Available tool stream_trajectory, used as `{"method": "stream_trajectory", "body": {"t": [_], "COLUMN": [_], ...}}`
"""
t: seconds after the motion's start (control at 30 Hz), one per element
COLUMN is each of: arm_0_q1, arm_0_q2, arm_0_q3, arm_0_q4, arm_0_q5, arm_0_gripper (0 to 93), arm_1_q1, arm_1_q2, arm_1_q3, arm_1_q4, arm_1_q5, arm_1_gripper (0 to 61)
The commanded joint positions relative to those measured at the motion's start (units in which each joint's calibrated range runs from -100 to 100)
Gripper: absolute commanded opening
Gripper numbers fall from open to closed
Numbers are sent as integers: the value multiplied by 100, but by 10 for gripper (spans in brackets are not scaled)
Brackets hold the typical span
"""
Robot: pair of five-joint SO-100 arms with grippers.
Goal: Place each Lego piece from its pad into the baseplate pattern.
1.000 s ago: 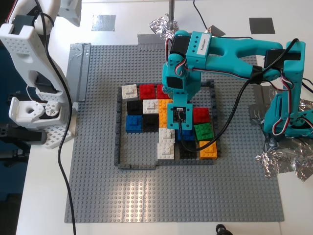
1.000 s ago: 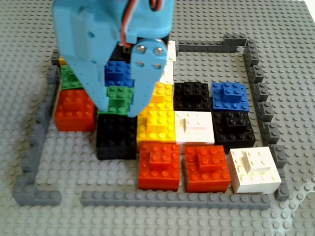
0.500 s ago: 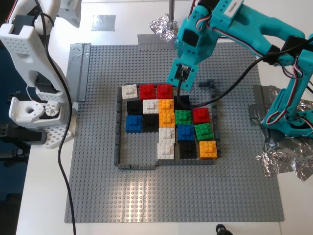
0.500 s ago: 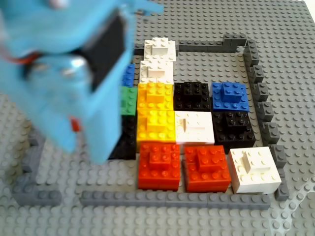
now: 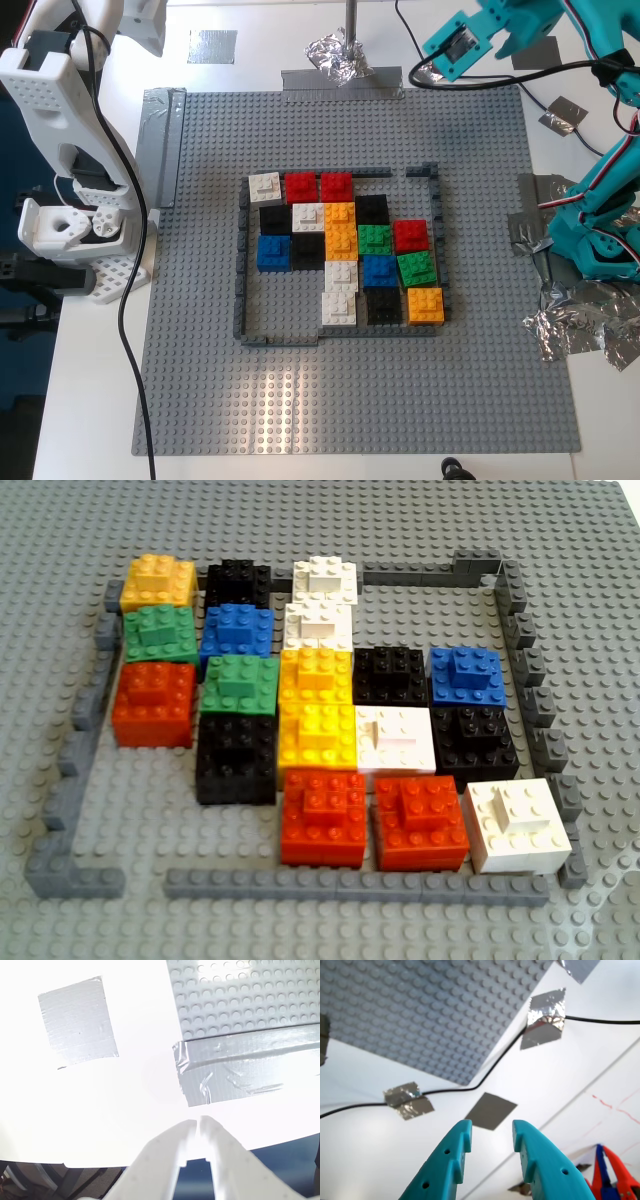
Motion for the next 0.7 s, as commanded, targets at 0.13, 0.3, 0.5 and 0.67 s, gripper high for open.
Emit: {"method": "stream_trajectory", "body": {"t": [0.13, 0.3, 0.5, 0.67], "arm_0_q1": [1030, 1683, 2190, 2270], "arm_0_q2": [-287, -295, -226, -218], "arm_0_q3": [-102, -75, -21, -21], "arm_0_q4": [10, 10, 35, 2], "arm_0_q5": [7, 7, 7, 7], "arm_0_gripper": [100, 94, 94, 94], "arm_1_q1": [5, 19, 19, 5], "arm_1_q2": [-310, -344, -352, -352], "arm_1_q3": [-361, -361, -361, -343], "arm_1_q4": [-33, -33, -9, -33], "arm_1_q5": [15, 10, 5, 0], "arm_1_gripper": [2, 2, 2, 2]}}
